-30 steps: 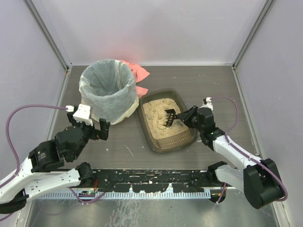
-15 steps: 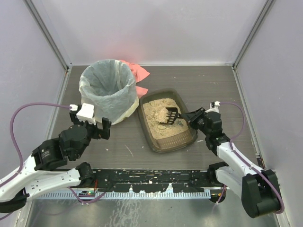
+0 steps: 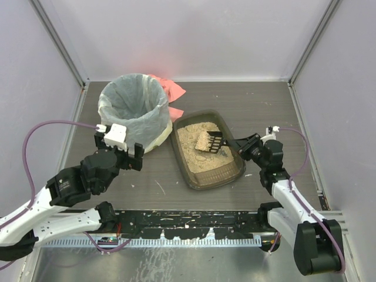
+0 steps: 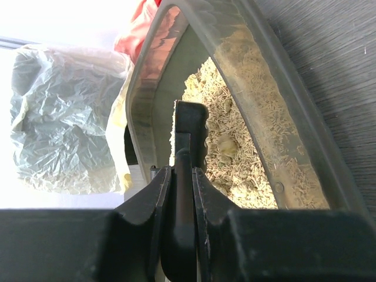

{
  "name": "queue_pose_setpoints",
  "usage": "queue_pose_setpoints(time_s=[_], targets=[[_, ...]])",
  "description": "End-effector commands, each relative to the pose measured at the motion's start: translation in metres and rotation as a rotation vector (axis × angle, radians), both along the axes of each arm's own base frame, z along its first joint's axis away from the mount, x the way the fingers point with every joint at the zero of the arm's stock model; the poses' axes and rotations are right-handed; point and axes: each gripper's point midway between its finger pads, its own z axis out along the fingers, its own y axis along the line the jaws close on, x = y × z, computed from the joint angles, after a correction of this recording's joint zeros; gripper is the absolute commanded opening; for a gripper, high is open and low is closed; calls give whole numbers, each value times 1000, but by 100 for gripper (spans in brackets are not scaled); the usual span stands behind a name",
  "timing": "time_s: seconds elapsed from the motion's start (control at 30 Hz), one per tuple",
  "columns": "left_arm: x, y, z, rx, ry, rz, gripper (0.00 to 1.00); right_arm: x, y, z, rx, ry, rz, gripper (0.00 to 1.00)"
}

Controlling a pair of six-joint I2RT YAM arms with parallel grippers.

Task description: Clean the litter box

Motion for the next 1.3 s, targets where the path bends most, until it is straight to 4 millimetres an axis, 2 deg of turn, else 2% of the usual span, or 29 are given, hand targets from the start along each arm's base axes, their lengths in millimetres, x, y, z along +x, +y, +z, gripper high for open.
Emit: queue_pose_setpoints(time_s=[0.0,0.23,0.37,0.5,0.63,0.73,0.77,0.87,0.9,0.97,1.0,1.1,1.13,1.23,1.27], targets=[[4,-5,34,-73,-57,-3,98,1,4,32,47,-117,78,1],[9,5,39,-57,-51,37,98,0,-16,23,149,-105,76,1],[16,4,29,-31,-7,47,98,-6,-12,25,161,-117,115,1],[26,4,19,-40,60,60,98,-4,-33,22,169,-110,33,1],[32,13,20,-49,70,78,98,-9,-21,32,195,-141,116,1],[37,16,20,-48,82,90,98,-7,-38,24,216,-120,44,1],[38,17,19,-47,85,93,98,-7,-38,25,236,-126,40,1],[40,18,17,-45,77,95,98,-13,-16,37,253,-169,144,1],[41,17,19,-52,66,96,98,-14,-17,37,260,-169,147,1],[41,16,21,-62,56,85,98,-10,-35,31,278,-151,76,1],[41,15,22,-67,52,82,98,-10,-36,28,292,-142,59,1],[43,15,21,-71,40,87,98,-12,-11,44,307,-186,166,1],[44,16,20,-70,34,97,98,-12,-9,44,314,-184,175,1],[46,26,18,-49,27,144,98,-8,-29,34,329,-160,91,1],[45,29,16,-42,26,160,98,-7,-28,35,337,-160,85,1]])
